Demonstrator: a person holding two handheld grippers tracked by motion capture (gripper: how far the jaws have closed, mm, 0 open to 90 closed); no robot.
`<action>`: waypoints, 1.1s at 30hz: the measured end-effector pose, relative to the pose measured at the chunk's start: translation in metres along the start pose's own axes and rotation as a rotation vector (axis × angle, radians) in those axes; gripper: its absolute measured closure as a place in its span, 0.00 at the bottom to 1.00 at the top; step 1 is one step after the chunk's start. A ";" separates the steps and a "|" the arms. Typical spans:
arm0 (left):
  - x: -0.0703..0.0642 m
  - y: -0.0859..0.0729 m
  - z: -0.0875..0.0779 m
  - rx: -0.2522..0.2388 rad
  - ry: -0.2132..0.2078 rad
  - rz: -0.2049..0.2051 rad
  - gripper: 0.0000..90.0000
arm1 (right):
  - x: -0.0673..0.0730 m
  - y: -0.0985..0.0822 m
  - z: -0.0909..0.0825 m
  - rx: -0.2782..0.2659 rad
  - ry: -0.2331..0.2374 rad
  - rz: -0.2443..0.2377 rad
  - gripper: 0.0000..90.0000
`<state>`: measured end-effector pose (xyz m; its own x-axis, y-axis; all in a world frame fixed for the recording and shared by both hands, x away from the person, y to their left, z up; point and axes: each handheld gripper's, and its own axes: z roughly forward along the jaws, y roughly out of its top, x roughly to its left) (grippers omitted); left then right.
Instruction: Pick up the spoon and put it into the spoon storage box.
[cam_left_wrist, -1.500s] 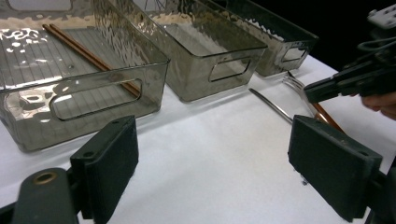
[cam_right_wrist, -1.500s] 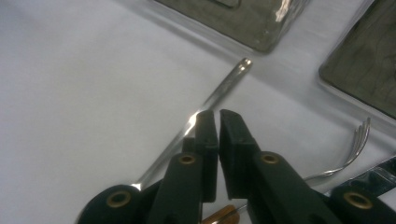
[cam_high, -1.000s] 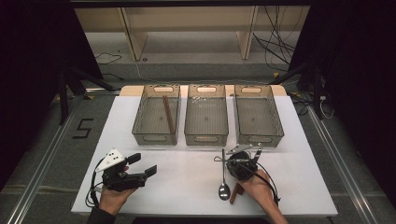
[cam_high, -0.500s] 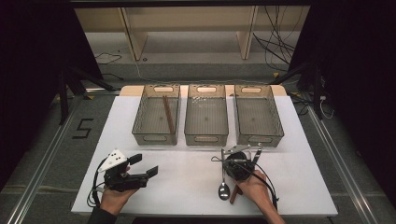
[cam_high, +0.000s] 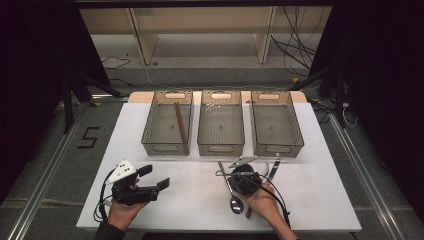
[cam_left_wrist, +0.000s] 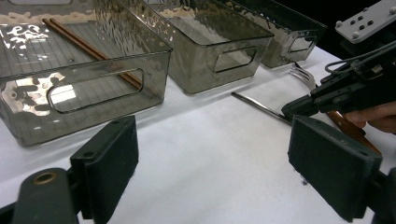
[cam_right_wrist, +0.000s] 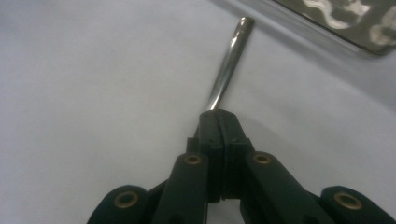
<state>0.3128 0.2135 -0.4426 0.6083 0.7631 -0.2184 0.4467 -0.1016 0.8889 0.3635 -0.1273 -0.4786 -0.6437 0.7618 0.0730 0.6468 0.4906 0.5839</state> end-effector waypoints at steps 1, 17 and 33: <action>0.000 0.000 0.000 0.000 0.000 0.000 0.18 | 0.001 0.000 0.001 0.000 0.017 0.006 1.00; 0.000 0.000 0.000 0.002 0.001 0.005 0.18 | 0.019 0.007 0.002 0.007 0.063 -0.062 0.92; -0.001 0.001 -0.002 -0.012 0.000 0.009 0.17 | 0.031 0.010 0.000 0.101 0.069 -0.077 0.69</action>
<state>0.3111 0.2144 -0.4410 0.6124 0.7620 -0.2107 0.4334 -0.1006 0.8956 0.3495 -0.0986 -0.4703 -0.7174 0.6910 0.0890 0.6301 0.5890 0.5059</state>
